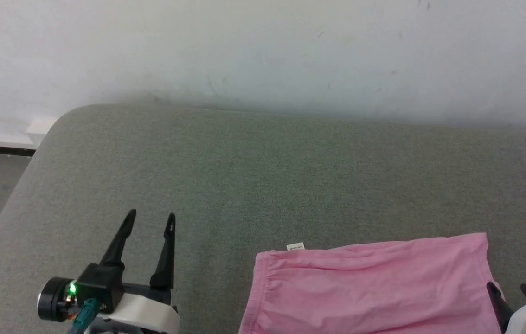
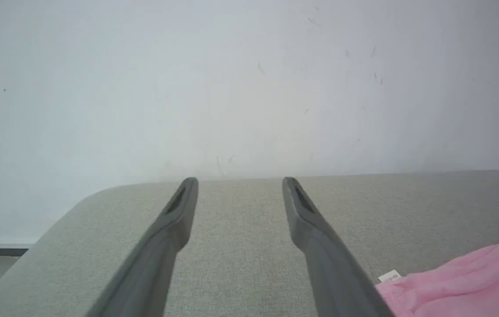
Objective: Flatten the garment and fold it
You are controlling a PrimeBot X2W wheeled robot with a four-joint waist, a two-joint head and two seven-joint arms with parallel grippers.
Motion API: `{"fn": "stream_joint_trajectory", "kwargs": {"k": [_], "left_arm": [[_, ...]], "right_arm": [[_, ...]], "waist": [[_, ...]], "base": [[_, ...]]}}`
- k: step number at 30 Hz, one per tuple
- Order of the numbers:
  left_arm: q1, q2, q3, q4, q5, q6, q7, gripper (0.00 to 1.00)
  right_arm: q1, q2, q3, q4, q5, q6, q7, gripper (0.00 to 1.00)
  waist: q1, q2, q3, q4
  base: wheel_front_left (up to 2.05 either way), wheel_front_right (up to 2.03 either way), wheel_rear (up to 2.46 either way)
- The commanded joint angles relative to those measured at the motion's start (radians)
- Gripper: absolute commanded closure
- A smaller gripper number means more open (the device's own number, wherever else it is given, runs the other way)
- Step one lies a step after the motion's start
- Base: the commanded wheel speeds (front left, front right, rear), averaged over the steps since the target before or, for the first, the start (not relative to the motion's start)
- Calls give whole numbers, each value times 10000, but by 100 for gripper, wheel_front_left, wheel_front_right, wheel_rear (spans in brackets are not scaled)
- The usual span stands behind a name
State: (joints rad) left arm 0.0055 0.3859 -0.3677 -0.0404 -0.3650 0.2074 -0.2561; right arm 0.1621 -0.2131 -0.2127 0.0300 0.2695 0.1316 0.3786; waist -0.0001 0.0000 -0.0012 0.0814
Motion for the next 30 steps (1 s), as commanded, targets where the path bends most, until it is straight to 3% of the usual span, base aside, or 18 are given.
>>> {"fn": "stream_joint_trajectory", "kwargs": {"k": [1, 8, 18, 19, 20, 21, 30], "left_arm": [[-172, -108, 184, -158, 333, 125, -45, 0], [226, -699, 920, -557, 1846, 385, -54, 0], [259, -1183, 1073, -386, 2519, -8, -56, 0], [266, -1216, 1107, -373, 2533, -46, -56, 0], [274, -1245, 1138, -363, 2550, -84, -56, 0], [284, -1273, 1166, -352, 2566, -126, -56, 0], [312, -1469, 1519, -114, 2594, -575, -56, 0]], "right_arm": [[-118, 30, 45, 185, -51, -9, 33, 0], [-996, 218, -192, 1611, -87, -9, 475, 0], [-1457, 473, 198, 3140, 528, -9, 1413, 0], [-1410, 475, 318, 3210, 590, -9, 1518, 5], [-1370, 493, 395, 3278, 660, -9, 1598, 81], [-1347, 522, 439, 3332, 750, -9, 1644, 100], [-1663, 205, 72, 3363, 845, -9, 947, 100]], "waist": [[1, 0, 32, 8], [1, 0, 423, 159], [1, 0, 815, 552], [1, 0, 834, 565], [1, 0, 852, 576], [1, 0, 874, 582], [1, 0, 773, 400]], "base": [[0, 0, 0], [0, 0, 0], [0, 0, 0], [0, 0, 0], [0, 0, 0], [0, 0, 0], [0, 0, 0]]}}
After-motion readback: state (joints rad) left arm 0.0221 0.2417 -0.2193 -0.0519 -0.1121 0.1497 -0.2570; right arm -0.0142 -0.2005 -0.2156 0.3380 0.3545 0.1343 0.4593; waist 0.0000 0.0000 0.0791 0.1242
